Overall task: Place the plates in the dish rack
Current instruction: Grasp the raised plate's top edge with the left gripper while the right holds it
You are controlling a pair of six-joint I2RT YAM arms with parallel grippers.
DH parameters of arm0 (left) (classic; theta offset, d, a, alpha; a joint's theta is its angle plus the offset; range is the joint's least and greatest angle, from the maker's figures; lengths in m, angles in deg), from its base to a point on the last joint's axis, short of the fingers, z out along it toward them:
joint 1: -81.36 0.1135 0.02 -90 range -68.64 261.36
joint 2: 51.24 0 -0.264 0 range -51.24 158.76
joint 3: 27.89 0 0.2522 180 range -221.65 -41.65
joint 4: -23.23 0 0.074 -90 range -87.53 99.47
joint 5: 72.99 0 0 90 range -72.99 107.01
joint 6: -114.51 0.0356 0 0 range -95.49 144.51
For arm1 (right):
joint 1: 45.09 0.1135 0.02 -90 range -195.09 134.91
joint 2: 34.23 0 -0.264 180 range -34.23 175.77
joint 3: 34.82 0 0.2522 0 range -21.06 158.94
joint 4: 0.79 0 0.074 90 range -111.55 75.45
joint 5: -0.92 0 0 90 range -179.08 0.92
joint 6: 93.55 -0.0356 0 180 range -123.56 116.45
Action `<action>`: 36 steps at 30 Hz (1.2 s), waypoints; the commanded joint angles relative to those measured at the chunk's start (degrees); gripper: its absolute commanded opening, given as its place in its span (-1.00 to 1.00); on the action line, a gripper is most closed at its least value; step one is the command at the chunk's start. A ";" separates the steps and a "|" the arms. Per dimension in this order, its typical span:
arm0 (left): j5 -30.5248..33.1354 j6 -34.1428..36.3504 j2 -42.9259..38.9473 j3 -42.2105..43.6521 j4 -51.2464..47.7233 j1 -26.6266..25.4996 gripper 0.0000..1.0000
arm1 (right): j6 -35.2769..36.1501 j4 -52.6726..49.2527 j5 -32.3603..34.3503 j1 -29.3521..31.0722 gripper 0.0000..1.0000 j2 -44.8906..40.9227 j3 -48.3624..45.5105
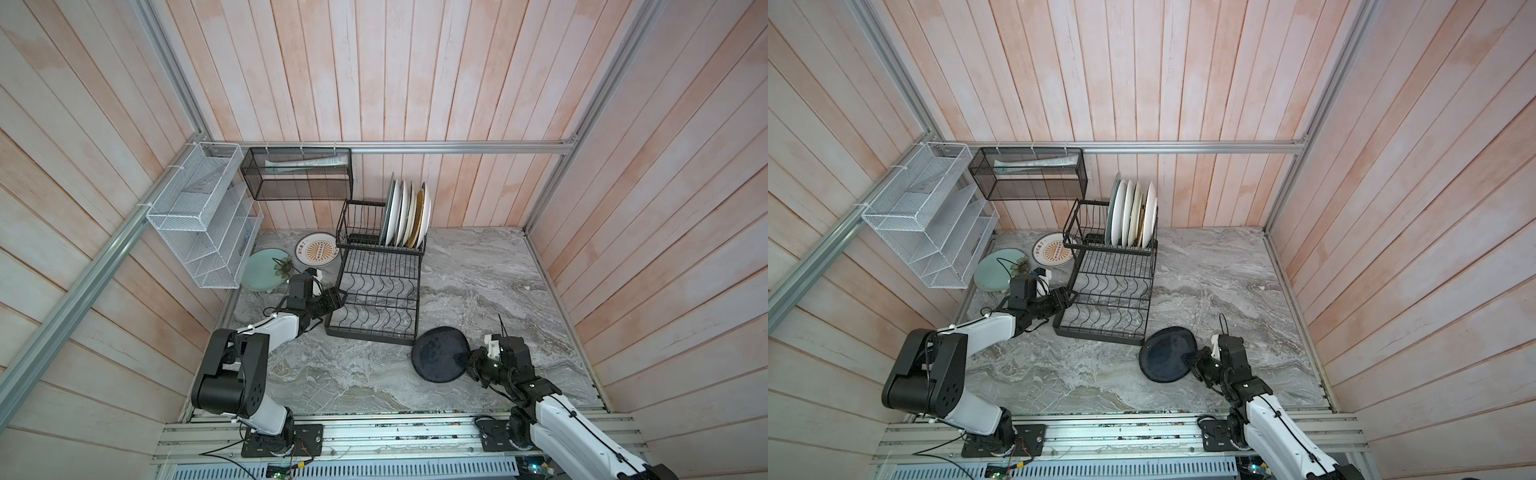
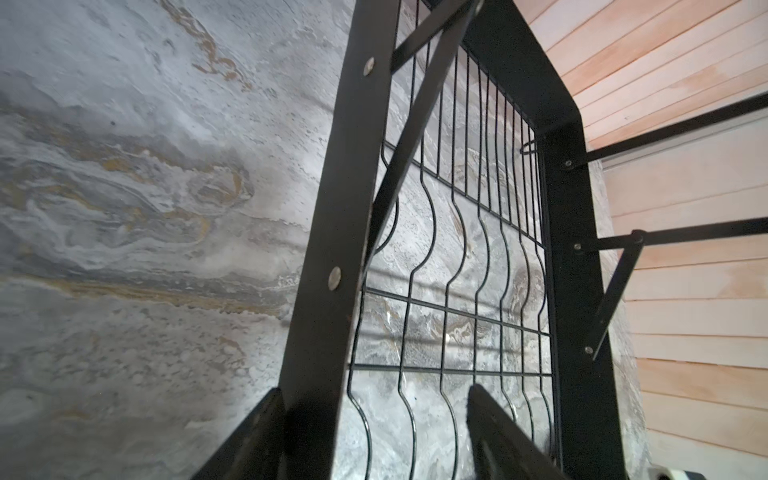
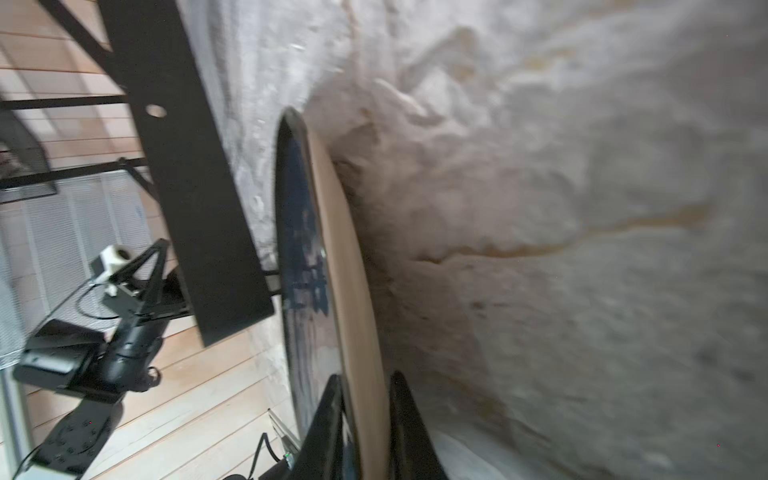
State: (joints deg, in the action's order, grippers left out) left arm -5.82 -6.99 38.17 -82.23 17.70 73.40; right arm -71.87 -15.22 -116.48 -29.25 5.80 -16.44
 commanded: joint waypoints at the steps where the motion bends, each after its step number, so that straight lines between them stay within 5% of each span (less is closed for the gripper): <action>1: -4.01 -0.41 -1.87 -0.06 -1.70 -1.22 0.40 | -1.28 -10.01 4.21 0.69 -0.90 0.07 -1.38; 9: -2.35 -0.40 -9.16 -3.56 -7.62 -1.22 0.47 | 0.00 -17.18 7.55 0.28 -1.00 -5.72 1.72; 21: -0.88 4.90 -30.34 -3.22 -11.93 -3.29 0.73 | 9.98 -27.80 13.34 -1.77 -1.00 -7.68 19.06; 29: 14.57 28.46 -39.09 -2.18 -13.53 -28.70 0.94 | 11.82 -22.98 13.53 -1.77 -1.00 0.00 31.44; 36: 32.38 48.33 -27.48 -5.57 -11.39 -55.06 1.00 | 6.31 -18.39 10.25 -1.60 -1.00 4.29 35.09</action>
State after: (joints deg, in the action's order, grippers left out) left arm 15.97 28.76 6.48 -85.75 5.88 24.26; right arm -62.51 -40.03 -103.34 -30.89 9.83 15.95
